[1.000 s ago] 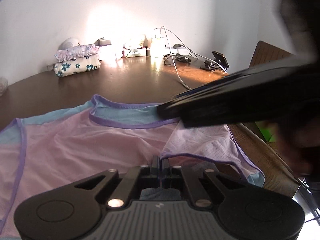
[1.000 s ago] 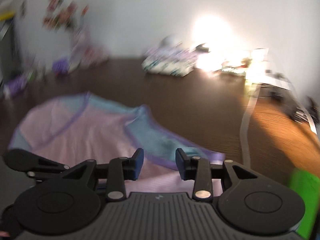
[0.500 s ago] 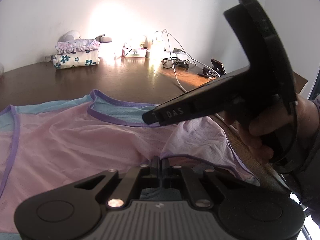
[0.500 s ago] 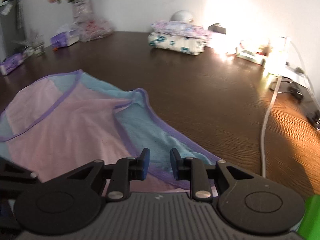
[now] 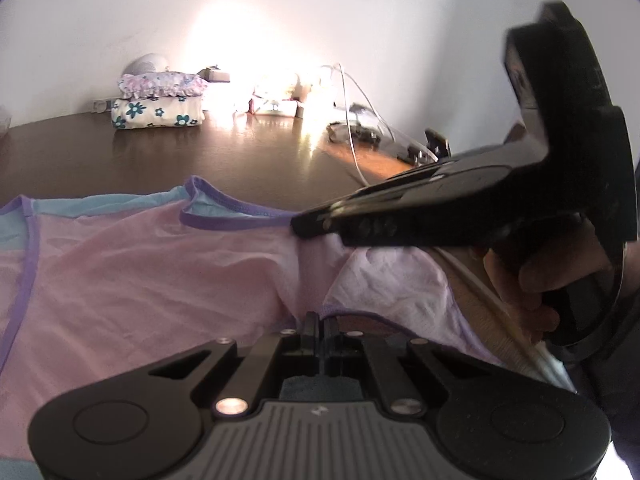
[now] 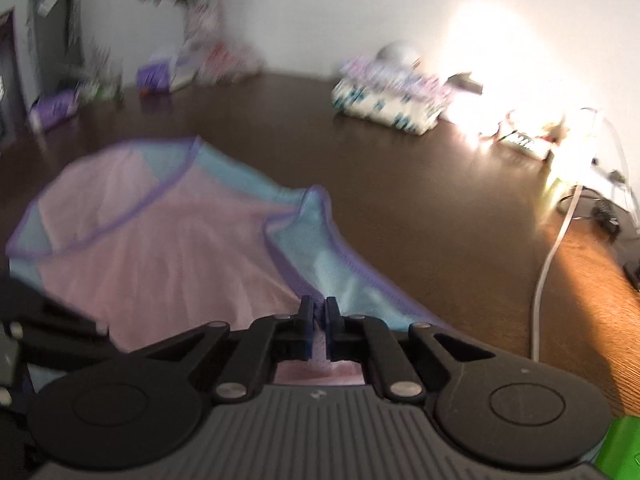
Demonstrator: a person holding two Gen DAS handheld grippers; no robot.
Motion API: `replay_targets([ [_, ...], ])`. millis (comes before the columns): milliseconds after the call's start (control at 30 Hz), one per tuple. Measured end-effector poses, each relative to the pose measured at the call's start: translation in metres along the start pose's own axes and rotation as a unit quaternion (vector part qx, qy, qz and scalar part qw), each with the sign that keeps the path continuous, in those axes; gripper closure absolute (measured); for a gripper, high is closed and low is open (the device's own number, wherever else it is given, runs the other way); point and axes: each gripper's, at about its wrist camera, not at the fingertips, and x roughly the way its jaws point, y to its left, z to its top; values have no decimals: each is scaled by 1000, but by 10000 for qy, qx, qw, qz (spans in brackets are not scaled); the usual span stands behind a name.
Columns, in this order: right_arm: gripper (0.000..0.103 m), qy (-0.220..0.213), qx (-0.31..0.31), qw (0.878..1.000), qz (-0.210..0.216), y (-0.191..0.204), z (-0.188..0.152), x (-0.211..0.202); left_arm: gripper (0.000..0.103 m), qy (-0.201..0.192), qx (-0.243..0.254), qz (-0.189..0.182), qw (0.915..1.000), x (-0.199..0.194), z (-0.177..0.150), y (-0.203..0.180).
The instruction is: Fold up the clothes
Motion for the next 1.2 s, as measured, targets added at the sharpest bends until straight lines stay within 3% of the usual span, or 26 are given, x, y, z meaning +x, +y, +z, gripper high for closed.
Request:
replay_targets([
  [233,98,-295,376,9986,243,-4,19,-14,103,-353,-366,-70,9987,-26,0,16],
  [367,97,190,474,9983,274,-8,19,0,103,-469,-553,-90,9973,-35,0,24],
  [500,97,566,616,9965,-26,-19,3,13,103,-370,-563,-227,9975,-25,2,24],
  [600,94,488,643,9967,-100,-21,-3,13,102,-250,-283,-289,9989,-17,4,16],
  [667,80,390,585,9974,-148,-19,-4,9,101,-115,-66,-268,9996,-13,2,10],
  [767,77,246,498,9984,-94,-22,-4,-3,95,-60,375,-87,9992,-13,2,-1],
  [833,77,211,450,9987,-69,-27,-2,-7,92,-82,794,85,9968,-14,3,-10],
  [933,77,233,265,9994,44,-24,0,-3,84,-67,1656,293,9857,-5,3,-29],
  [967,77,246,191,9995,94,-22,0,0,84,-70,1897,367,9811,-1,3,-35],
  [1133,77,202,-41,9995,237,-14,1,10,85,49,1989,399,9792,11,2,-39],
  [1200,77,141,-40,9995,294,-15,3,14,100,56,1923,367,9806,12,2,-37],
])
